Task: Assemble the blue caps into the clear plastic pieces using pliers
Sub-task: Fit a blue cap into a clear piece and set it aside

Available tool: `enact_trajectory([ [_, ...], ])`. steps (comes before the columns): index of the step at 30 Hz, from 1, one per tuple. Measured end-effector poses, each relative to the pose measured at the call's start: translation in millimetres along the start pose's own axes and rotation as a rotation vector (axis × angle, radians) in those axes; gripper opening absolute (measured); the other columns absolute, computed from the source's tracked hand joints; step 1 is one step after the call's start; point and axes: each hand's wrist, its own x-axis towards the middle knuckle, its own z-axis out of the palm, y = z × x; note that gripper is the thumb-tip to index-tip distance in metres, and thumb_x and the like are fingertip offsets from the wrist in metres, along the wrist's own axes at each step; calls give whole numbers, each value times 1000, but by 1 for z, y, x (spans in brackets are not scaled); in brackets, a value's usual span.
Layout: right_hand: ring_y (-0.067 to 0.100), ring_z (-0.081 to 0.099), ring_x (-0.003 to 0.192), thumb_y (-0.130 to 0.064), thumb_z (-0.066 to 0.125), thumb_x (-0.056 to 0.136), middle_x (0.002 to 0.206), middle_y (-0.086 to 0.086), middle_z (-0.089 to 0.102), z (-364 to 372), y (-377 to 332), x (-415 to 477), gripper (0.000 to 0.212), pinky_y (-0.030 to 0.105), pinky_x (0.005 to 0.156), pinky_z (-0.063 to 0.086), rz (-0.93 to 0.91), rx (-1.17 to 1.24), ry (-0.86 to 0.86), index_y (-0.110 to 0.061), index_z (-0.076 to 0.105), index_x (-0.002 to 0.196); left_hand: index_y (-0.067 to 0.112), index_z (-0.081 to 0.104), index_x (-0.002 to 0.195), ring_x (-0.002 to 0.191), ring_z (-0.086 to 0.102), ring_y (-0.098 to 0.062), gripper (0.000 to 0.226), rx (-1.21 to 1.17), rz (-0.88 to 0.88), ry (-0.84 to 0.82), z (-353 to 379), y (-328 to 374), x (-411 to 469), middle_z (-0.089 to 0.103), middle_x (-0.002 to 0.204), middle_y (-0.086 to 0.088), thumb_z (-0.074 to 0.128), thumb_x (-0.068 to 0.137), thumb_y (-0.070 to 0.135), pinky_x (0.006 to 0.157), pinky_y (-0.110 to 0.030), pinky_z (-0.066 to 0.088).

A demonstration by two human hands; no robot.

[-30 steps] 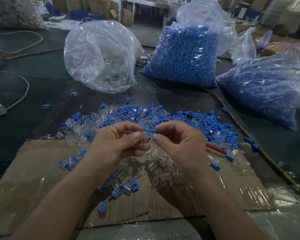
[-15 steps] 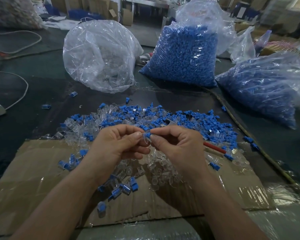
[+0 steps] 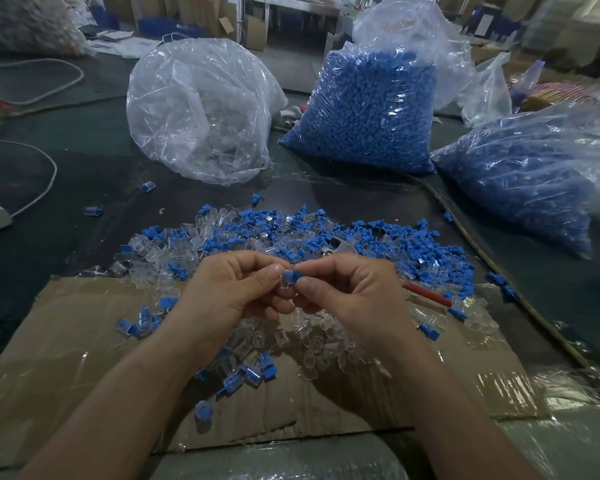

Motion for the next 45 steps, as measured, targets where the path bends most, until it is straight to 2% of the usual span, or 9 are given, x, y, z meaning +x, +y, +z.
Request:
enact_trajectory([
  [7,8,65,76,-26,68,65,84,-10,68,1,1,1,21,21,71,54,-79,-38,16,-37,69,84,2,67,84,51,61,-14,23,-47,-35,-38,2,-2,1,67,64,-9,56,72,18,46,-18,49],
  [12,9,67,81,-19,67,67,83,-14,70,2,5,1,21,20,72,53,-82,15,11,-27,72,86,2,65,84,53,63,-16,20,-77,-13,-22,0,-2,2,68,66,-11,59,71,15,46,-19,49],
  [17,9,67,78,-19,68,65,81,-12,70,4,7,1,23,18,70,53,-88,41,31,-31,69,84,2,56,80,51,64,-18,16,-100,-19,-20,1,-1,2,67,62,-10,60,69,13,44,-20,49],
  [23,7,67,79,-22,67,66,80,-14,69,9,10,1,20,17,71,52,-97,55,51,-30,68,84,12,66,69,41,54,-13,8,9,-16,-21,-2,0,-1,60,54,-6,63,69,20,39,-19,45],
  [26,2,66,75,-24,67,66,75,-18,69,8,9,0,18,13,67,50,-95,17,46,-32,68,82,14,71,63,46,57,-15,12,-37,0,-29,-5,3,0,62,57,-8,62,70,11,43,-21,48],
  [29,1,66,74,-18,68,68,73,-20,68,7,8,1,20,12,66,50,-102,-1,20,-32,68,82,11,72,65,50,61,-17,0,-49,12,-63,-7,6,0,65,62,-10,72,64,11,46,-22,50],
  [32,2,66,76,-12,69,69,72,-18,68,5,9,0,22,12,68,50,-103,-9,5,-26,69,86,15,72,64,50,62,-17,9,10,-6,-65,-7,5,0,67,63,-10,72,57,19,45,-20,49],
  [36,4,67,76,-1,70,72,74,-14,68,5,9,1,27,14,70,51,-112,-26,-21,-25,69,84,15,71,63,48,63,-18,9,28,-27,-57,-7,4,0,67,61,-12,71,54,14,43,-21,48],
  [45,6,68,77,-5,71,70,76,-14,69,5,13,1,29,17,71,52,-116,-46,-61,-30,67,84,6,65,63,46,62,-20,12,69,-17,-27,-5,5,-1,65,57,-13,68,53,10,43,-21,49],
])
